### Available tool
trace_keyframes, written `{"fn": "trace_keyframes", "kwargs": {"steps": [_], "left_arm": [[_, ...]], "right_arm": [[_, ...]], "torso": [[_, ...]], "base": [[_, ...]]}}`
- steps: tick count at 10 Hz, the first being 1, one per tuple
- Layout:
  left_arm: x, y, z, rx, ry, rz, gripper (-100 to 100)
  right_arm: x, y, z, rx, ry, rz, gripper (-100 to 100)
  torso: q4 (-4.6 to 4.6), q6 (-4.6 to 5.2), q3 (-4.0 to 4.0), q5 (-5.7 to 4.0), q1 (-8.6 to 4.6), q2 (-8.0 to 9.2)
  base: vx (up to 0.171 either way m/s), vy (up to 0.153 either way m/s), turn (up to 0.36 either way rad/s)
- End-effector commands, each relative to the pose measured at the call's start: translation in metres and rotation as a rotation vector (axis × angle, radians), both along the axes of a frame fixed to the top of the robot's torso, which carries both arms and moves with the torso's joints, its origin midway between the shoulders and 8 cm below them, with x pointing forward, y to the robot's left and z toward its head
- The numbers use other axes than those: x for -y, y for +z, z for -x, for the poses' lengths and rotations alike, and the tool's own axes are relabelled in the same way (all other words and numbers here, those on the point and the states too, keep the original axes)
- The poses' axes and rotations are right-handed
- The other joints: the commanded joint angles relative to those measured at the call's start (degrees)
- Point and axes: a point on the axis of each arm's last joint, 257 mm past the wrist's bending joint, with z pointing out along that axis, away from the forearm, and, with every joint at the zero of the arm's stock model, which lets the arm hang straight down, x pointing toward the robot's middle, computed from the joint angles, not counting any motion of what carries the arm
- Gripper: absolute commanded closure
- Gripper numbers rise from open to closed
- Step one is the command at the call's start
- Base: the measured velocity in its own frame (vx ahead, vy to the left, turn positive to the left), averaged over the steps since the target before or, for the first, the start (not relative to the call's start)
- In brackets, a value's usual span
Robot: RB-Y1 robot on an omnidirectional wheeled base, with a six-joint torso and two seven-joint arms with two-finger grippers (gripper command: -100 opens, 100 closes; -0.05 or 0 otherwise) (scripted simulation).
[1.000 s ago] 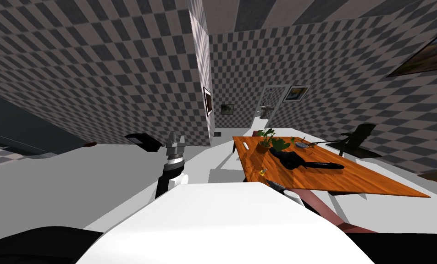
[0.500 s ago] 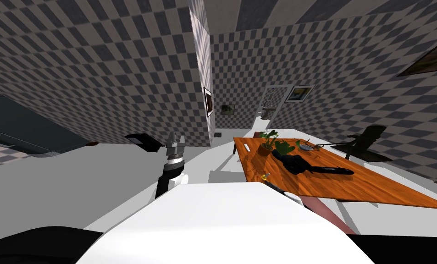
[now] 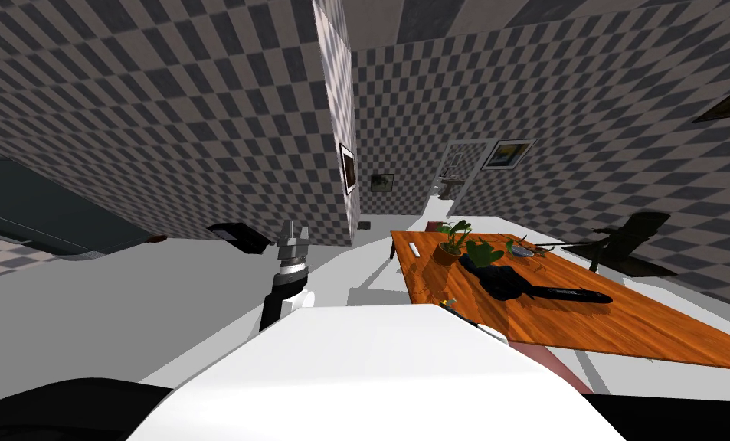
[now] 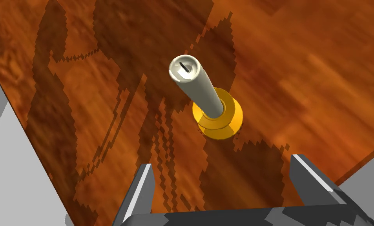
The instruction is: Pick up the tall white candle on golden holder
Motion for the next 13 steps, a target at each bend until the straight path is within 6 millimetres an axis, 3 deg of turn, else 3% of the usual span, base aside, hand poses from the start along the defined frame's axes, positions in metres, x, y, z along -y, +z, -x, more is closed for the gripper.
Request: {"fn": "trace_keyframes", "kwargs": {"steps": [1, 5, 6, 7, 13], "left_arm": [[0.0, 0.0, 0.0, 0.0, 0.0, 0.0, 0], [0.0, 0.0, 0.0, 0.0, 0.0, 0.0, 0], [0.0, 0.0, 0.0, 0.0, 0.0, 0.0, 0], [0.0, 0.0, 0.0, 0.0, 0.0, 0.0, 0], [0.0, 0.0, 0.0, 0.0, 0.0, 0.0, 0]], "right_arm": [[-0.006, -0.003, 0.001, 0.014, -0.032, -0.049, -100], [-0.008, -0.005, 0.002, 0.024, -0.053, -0.076, -100], [-0.008, -0.005, 0.001, 0.024, -0.053, -0.077, 0], [-0.015, -0.009, 0.004, 0.024, -0.043, -0.079, -100], [-0.038, -0.02, 0.011, 0.023, -0.006, -0.078, -100]], "torso": [[0.0, 0.0, 0.0, 0.0, 0.0, 0.0], [0.0, 0.01, 0.0, -0.01, -0.07, 0.0], [0.01, 0.01, 0.05, 0.0, 0.02, 0.09], [0.03, 0.01, 0.09, 0.02, 0.1, 0.16], [-0.02, 0.02, -0.04, -0.01, -0.04, -0.07]], "base": [[0.073, -0.057, 0.032], [0.046, -0.041, 0.009], [0.004, -0.005, 0.001], [0.047, -0.02, -0.083], [0.062, -0.036, -0.063]]}}
